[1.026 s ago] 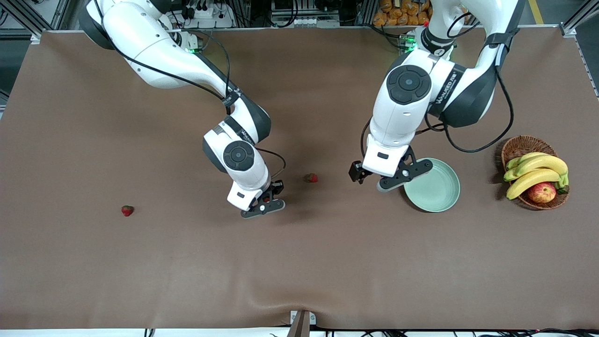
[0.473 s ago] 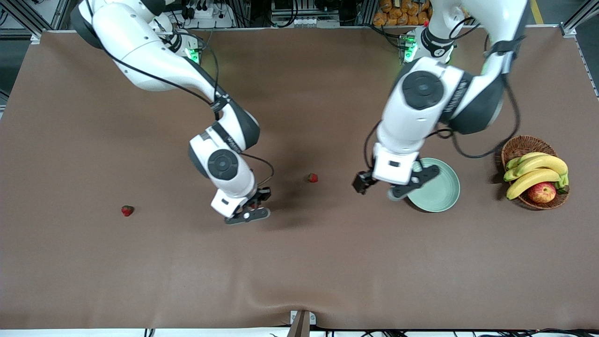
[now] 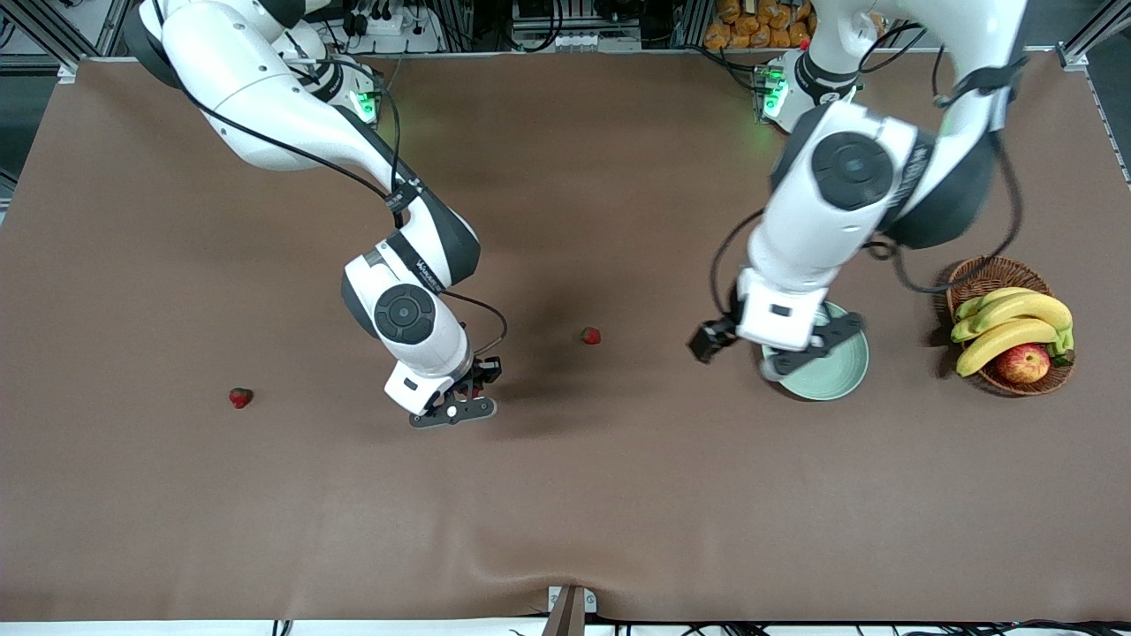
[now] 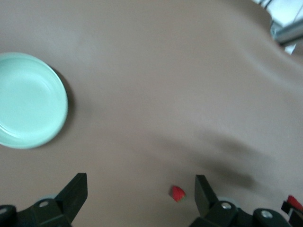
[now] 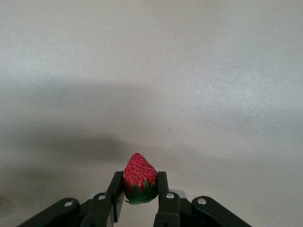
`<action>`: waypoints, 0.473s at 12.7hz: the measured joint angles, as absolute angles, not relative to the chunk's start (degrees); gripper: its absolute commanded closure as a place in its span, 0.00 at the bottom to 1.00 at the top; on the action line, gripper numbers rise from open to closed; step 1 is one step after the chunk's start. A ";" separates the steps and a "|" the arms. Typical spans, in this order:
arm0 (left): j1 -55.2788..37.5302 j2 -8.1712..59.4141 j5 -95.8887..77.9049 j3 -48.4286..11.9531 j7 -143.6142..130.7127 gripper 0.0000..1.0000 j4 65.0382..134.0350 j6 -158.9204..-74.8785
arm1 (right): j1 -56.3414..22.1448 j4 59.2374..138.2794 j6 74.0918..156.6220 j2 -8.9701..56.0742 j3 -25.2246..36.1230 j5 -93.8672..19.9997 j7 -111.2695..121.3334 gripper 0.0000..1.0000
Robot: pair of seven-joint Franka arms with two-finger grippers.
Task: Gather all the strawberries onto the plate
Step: 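Lower the left gripper onto the middle strawberry and grasp it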
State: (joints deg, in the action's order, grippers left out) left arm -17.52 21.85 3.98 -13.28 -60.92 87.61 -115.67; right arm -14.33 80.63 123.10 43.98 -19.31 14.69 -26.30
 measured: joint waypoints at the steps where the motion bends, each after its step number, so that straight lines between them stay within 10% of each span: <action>1: -18.83 23.15 3.47 -13.35 -64.10 0.00 87.71 -116.75 | -14.63 80.90 123.10 44.01 -19.56 14.65 -26.42 0.93; 6: -24.74 31.16 2.47 -13.43 -83.38 0.00 88.17 -126.84 | -15.93 81.85 123.08 44.07 -19.33 14.64 -28.96 0.92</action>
